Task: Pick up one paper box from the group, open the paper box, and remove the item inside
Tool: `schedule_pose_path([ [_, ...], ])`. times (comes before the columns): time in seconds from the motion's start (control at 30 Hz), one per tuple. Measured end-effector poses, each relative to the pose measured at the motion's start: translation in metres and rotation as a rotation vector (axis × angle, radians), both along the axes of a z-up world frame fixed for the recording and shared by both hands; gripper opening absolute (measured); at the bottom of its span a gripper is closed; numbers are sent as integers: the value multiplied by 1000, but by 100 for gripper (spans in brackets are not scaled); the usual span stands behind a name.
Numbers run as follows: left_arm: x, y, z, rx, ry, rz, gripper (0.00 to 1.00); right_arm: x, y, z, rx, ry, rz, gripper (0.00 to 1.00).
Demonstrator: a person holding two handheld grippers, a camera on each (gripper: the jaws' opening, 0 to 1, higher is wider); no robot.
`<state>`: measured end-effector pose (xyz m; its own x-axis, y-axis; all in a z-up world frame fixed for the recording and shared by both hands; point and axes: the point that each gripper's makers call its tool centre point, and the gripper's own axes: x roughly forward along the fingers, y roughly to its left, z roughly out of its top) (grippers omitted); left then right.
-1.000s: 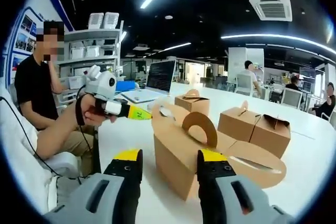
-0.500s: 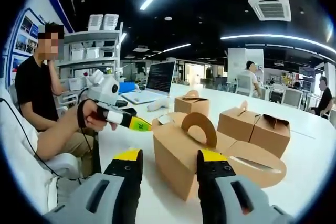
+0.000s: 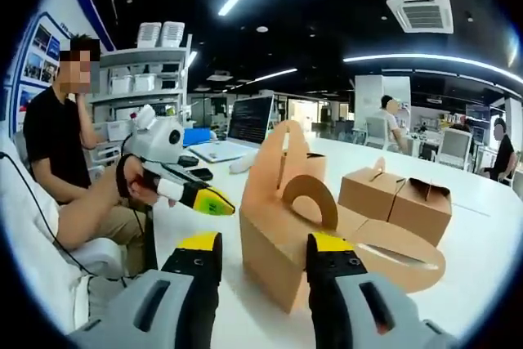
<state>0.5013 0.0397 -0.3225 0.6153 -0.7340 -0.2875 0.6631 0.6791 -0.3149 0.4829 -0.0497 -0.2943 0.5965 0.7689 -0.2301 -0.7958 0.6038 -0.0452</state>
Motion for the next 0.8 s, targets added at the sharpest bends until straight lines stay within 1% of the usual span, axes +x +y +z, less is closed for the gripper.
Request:
schedule_pose_path([
  [0.1, -21, -12, 8, 37, -38, -104, 3, 0, 0, 0, -1, -2, 0, 42],
  [0.2, -32, -25, 21, 43, -100, -157, 3, 2, 0, 0, -1, -2, -1, 42],
  [0.23, -34, -29, 27, 39, -131, -162, 3, 0, 0, 0, -1, -2, -2, 42],
  [0.27, -32, -33, 36, 32, -182, -151, 3, 0, 0, 0, -2, -3, -1, 42],
  [0.33, -32, -41, 45, 32, -214, -128, 3, 2, 1, 0, -3, -4, -1, 42],
  [0.37, -33, -45, 45, 50, -228, -125, 3, 1, 1, 0, -4, -5, -1, 42],
  [0.4, -31, -48, 44, 96, -256, -111, 3, 1, 1, 0, -4, -4, -1, 42],
  [0.43, -26, -51, 45, 161, -312, -73, 3, 2, 1, 0, -5, -3, 0, 42],
  [0.47, -23, -55, 44, 199, -341, -50, 3, 2, 1, 0, -6, -4, 0, 42],
  [0.5, -23, -60, 45, 221, -370, -52, 3, 2, 1, -1, -6, -4, 0, 42],
  [0.6, -25, -77, 51, 189, -403, -55, 3, 3, 0, 0, -3, -5, 0, 42],
  [0.67, -22, -83, 53, 184, -417, -42, 4, 3, 0, 0, -3, -5, 1, 42],
  [0.7, -20, -84, 55, 187, -434, -32, 4, 3, -1, 0, -4, -6, 0, 42],
  [0.8, -19, -90, 59, 170, -440, -39, 9, 4, -2, 0, -2, -5, -1, 42],
])
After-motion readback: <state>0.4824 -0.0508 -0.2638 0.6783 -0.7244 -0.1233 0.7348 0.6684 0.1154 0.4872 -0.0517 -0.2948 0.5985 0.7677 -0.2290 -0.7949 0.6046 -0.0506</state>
